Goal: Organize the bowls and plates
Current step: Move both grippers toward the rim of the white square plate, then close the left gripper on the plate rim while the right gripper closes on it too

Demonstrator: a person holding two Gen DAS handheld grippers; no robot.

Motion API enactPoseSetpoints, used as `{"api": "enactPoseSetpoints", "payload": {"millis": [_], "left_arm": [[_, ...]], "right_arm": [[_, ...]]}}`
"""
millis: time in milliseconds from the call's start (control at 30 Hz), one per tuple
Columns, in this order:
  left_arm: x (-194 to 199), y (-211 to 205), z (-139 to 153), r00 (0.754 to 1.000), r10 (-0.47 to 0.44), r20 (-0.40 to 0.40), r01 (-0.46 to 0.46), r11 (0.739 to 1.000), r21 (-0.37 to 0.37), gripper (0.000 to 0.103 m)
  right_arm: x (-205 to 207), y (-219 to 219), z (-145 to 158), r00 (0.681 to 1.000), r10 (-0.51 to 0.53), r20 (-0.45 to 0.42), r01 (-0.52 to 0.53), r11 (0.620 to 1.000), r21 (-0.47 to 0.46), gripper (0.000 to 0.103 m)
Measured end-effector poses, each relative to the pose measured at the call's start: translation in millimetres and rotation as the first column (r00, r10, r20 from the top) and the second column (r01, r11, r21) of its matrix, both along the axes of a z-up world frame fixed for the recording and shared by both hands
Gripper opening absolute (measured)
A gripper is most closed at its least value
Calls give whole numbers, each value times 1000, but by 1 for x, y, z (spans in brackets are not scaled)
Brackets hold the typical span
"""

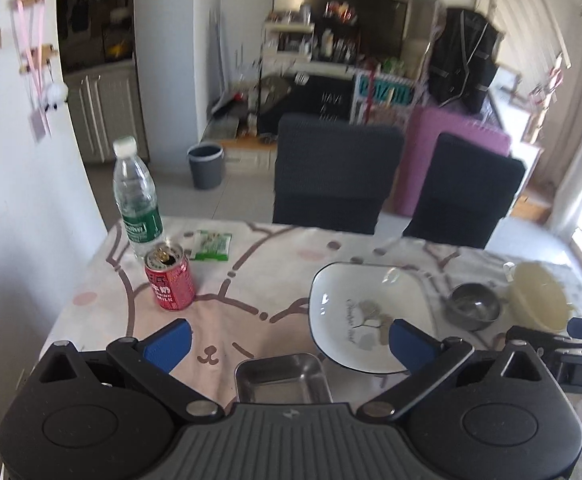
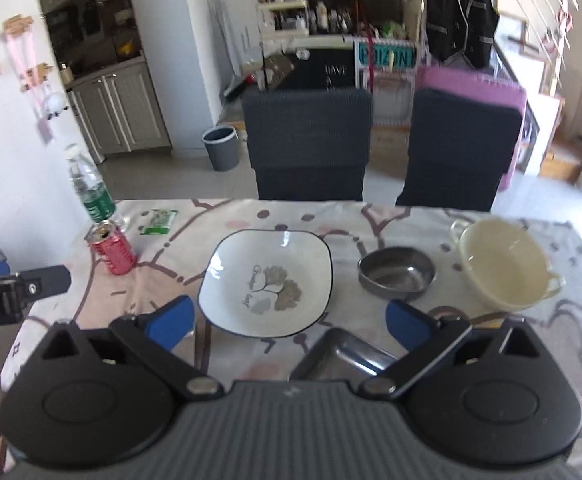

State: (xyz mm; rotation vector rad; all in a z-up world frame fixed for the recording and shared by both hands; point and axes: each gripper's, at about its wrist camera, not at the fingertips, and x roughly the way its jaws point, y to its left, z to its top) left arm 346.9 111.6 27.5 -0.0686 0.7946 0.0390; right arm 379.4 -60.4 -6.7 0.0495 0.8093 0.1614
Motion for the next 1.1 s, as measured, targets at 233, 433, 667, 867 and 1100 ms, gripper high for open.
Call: {"api": "enactPoseSetpoints", "payload": {"millis": [233,433,667,867,1100], "left_arm": [[64,-9,-49,998,-12,-54,15,998,60,103],[111,-19,-95,984,-90,-151,98,994,42,103],[148,-25,-136,961,-118,-250,120,993,-8,103],[162,-9,-152,966,-98,-241,85,994,-65,103],[172,-2,-160,960,-135,-247,96,982,-166,68]], "right_arm": [[72,-6,-54,995,-58,-76,63,996,60,103],[121,-15,-93,994,-52,-95,58,996,64,103],[158,-30,-139,979,-20,-201,53,985,162,103],[183,-39,-163,968,-36,-247,90,973,211,103],[194,-45,-171,955,-62,-289,146,949,280,70]]}}
